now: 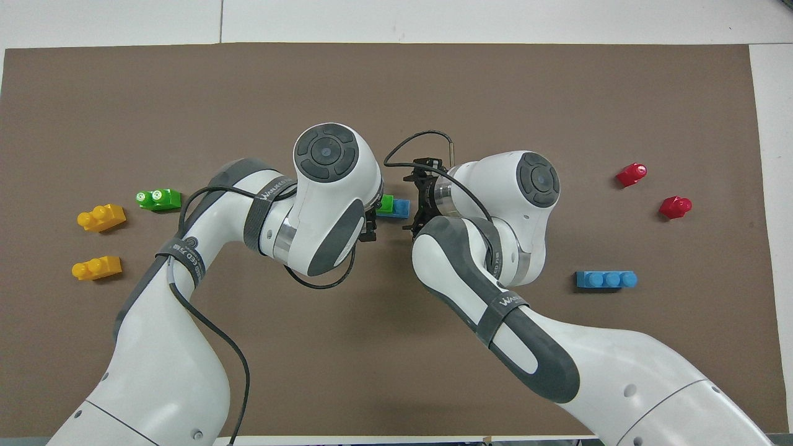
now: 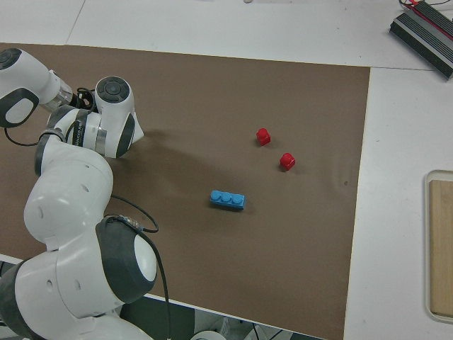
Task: Remove green block with left arm and hold with right
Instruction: 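Grasp the blue block with the right gripper while the left gripper holds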
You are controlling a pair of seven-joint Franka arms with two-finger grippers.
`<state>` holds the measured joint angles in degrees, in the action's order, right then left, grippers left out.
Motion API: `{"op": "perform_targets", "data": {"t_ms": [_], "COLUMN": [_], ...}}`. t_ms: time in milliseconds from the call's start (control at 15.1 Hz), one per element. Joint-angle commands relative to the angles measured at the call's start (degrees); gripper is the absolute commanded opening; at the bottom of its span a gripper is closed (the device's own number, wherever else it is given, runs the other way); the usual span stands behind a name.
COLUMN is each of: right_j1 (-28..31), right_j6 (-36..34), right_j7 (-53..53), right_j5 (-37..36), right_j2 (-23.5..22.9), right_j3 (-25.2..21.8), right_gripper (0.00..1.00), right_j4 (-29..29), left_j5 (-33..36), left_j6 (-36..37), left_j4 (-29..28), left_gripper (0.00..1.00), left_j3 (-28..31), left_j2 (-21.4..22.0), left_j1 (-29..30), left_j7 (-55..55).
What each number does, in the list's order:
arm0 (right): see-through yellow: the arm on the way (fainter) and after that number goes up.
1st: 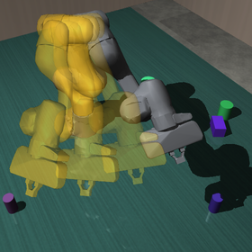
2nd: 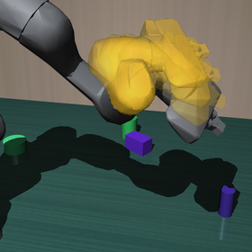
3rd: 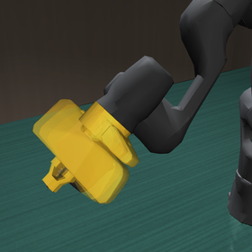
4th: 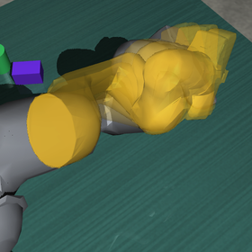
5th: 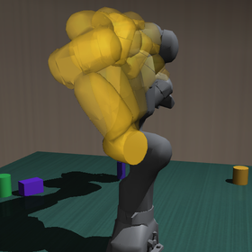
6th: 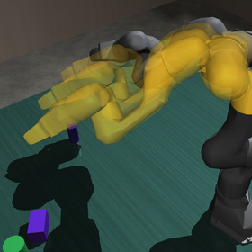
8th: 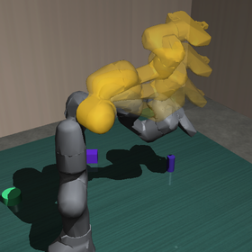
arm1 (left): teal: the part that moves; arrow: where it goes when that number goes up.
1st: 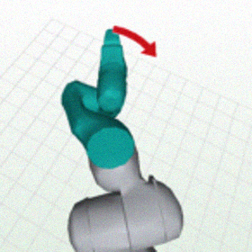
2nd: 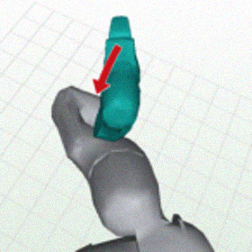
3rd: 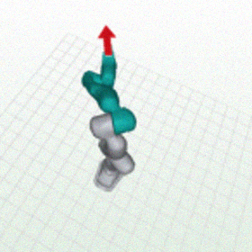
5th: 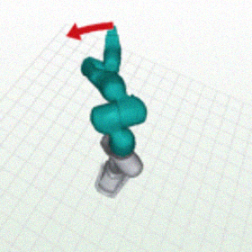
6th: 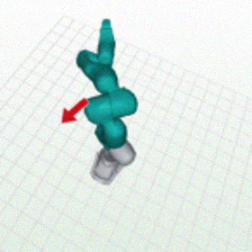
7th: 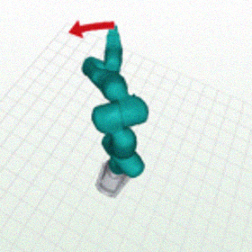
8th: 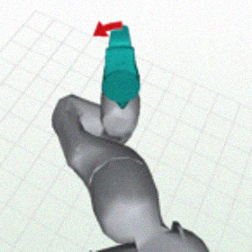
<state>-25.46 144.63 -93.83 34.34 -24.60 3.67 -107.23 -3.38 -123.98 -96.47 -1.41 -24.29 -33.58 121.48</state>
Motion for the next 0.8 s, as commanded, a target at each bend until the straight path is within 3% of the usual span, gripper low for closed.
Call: {"op": "perform_targets", "data": {"t_ms": [0, 730], "right_j1": [-0.99, -1.96], "right_j6": [1.97, 4.35], "right_j7": [-0.3, 0.32], "right_j5": [1.69, 1.87], "right_j2": [-2.2, -3.7], "right_j3": [-0.06, -0.06], "right_gripper": [1.0, 1.0], "right_j4": [1.41, 0.62], "left_j5": [1.27, 1.27], "left_j6": [-1.52, -2.4], "left_j4": [-2.14, -2.58], "left_gripper": [1.0, 1.0], "left_j3": [0.62, 0.62], "left_j2": [0.91, 0.73], "left_j1": [-0.87, -1.57], "left_j7": [1.48, 1.92]}}
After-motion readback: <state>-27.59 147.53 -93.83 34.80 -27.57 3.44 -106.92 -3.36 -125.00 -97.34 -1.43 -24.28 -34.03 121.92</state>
